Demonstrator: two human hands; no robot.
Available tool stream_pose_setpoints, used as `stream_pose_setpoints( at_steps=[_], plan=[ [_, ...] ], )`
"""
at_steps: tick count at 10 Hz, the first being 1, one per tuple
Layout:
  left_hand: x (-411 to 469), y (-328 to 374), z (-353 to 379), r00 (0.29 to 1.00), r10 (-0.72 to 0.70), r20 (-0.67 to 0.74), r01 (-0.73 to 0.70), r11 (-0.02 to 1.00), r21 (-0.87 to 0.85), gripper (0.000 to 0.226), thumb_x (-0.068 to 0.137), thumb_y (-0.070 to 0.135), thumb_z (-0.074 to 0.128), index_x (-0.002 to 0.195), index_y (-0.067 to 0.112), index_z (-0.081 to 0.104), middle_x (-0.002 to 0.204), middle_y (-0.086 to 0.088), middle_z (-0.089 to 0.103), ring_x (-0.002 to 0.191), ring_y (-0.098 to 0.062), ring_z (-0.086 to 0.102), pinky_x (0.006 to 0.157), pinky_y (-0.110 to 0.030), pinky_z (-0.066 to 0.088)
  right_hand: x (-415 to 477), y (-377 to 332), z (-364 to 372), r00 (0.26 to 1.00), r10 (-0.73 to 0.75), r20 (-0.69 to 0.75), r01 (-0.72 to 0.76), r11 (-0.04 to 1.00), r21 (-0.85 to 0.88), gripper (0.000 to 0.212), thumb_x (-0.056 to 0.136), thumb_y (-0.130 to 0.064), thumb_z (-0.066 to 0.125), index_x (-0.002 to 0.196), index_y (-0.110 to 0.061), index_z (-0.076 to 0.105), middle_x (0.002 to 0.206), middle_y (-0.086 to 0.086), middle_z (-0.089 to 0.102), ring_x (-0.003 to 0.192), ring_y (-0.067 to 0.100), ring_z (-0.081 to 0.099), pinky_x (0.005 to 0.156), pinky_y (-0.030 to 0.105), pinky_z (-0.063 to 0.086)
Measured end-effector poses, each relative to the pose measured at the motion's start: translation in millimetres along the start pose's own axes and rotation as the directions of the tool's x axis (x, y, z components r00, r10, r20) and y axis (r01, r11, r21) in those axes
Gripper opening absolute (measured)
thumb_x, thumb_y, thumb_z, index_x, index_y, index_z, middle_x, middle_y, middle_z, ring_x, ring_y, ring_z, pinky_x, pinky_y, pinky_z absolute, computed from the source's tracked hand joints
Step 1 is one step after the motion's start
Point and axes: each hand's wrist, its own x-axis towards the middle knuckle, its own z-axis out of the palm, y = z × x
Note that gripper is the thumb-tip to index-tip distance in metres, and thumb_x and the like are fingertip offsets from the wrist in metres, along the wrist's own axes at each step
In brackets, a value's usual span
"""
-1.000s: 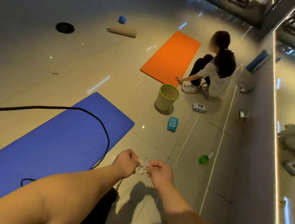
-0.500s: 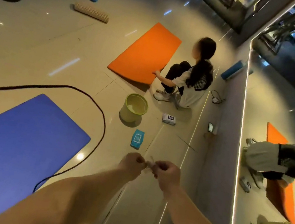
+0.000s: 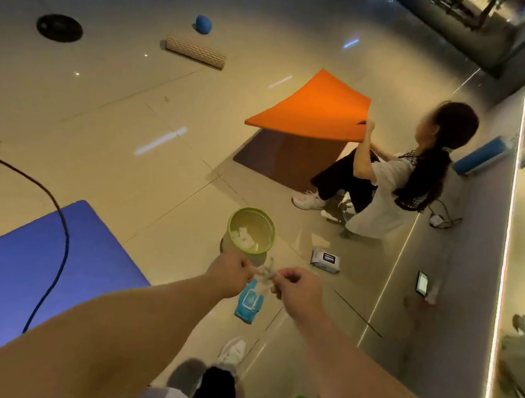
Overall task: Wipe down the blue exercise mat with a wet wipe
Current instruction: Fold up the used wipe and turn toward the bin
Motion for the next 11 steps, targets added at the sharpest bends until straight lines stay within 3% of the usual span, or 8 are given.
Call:
stream_pose_setpoints(
  at_steps=[2,3,4,5,6,8,10,11],
  plan=[
    [101.4,53.4,15.8,0.978,-0.14,-0.157,0.137,0.99,-0.033,0.027,0.092,0.011,0.058,0.066,0.017,0.059,0.078,-0.012,0.069,0.081,-0.034,0.069,0.071,-0.042,0.057,139.2,-18.0,-21.4,0.983,0.078,0.163,-0.078,0.997,-0.005,0.009,0.088,0.006,0.065,0.086,0.0,0.071,0.072,0.017,0.067,0.055,0.017,0.059,0.059,0.034,0.056],
    [138.2,61.1,19.7,0.954,-0.221,-0.2,0.213,0.975,-0.063,0.02,0.089,0.013,0.058,0.07,0.017,0.058,0.085,-0.015,0.072,0.083,-0.036,0.07,0.072,-0.043,0.058,177.7,-23.9,-20.8,0.977,0.128,0.171,-0.133,0.991,0.019,0.007,0.087,0.007,0.065,0.089,0.002,0.07,0.072,0.016,0.064,0.052,0.015,0.057,0.052,0.025,0.051],
    [210.9,57.5,34.3,0.925,-0.321,-0.201,0.314,0.947,-0.07,0.013,0.082,0.013,0.062,0.071,0.015,0.057,0.08,-0.014,0.072,0.079,-0.035,0.07,0.069,-0.04,0.057,242.5,-17.8,-11.4,0.962,0.218,0.167,-0.226,0.974,0.034,0.008,0.087,0.003,0.066,0.085,-0.004,0.065,0.07,0.013,0.065,0.056,0.017,0.058,0.055,0.027,0.051],
    [262.4,41.5,46.0,0.923,-0.345,-0.173,0.337,0.939,-0.075,0.012,0.08,0.013,0.063,0.069,0.014,0.06,0.074,-0.012,0.07,0.075,-0.032,0.069,0.064,-0.037,0.056,286.4,0.6,6.0,0.954,0.255,0.16,-0.258,0.966,-0.008,0.006,0.087,-0.002,0.068,0.082,-0.005,0.066,0.07,0.011,0.066,0.058,0.016,0.059,0.053,0.025,0.049],
    [336.5,13.5,61.8,0.921,-0.371,-0.117,0.365,0.928,-0.071,0.01,0.08,0.017,0.063,0.074,0.01,0.067,0.074,-0.011,0.07,0.069,-0.024,0.068,0.064,-0.037,0.059,355.8,35.7,35.1,0.943,0.305,0.132,-0.304,0.952,-0.03,0.005,0.088,-0.011,0.069,0.083,-0.01,0.07,0.082,0.006,0.07,0.075,0.019,0.065,0.061,0.025,0.056],
    [455.5,-49.3,96.0,0.912,-0.383,-0.148,0.39,0.921,0.019,0.005,0.091,0.023,0.069,0.086,0.021,0.067,0.084,0.0,0.069,0.074,-0.012,0.063,0.067,-0.027,0.049,477.6,116.1,106.2,0.922,0.342,0.182,-0.324,0.938,-0.126,0.012,0.087,-0.032,0.074,0.097,-0.025,0.072,0.092,-0.004,0.072,0.09,0.018,0.069,0.087,0.04,0.059],
    [506.4,-114.4,128.7,0.861,-0.488,-0.144,0.497,0.867,0.033,0.013,0.093,0.031,0.064,0.097,0.019,0.061,0.092,-0.002,0.066,0.084,-0.022,0.065,0.072,-0.031,0.05,534.4,176.9,148.8,0.922,0.336,0.19,-0.292,0.929,-0.225,0.029,0.091,-0.025,0.065,0.119,-0.019,0.067,0.107,0.0,0.069,0.101,0.023,0.064,0.094,0.041,0.055],
    [493.3,-124.6,128.6,0.837,-0.522,-0.166,0.537,0.841,0.065,0.013,0.092,0.026,0.061,0.093,0.013,0.063,0.092,-0.007,0.067,0.084,-0.025,0.064,0.069,-0.032,0.048,526.1,192.5,149.3,0.899,0.381,0.217,-0.332,0.915,-0.23,0.027,0.091,-0.024,0.063,0.117,-0.021,0.068,0.11,0.006,0.071,0.101,0.026,0.066,0.093,0.044,0.056]
  ],
)
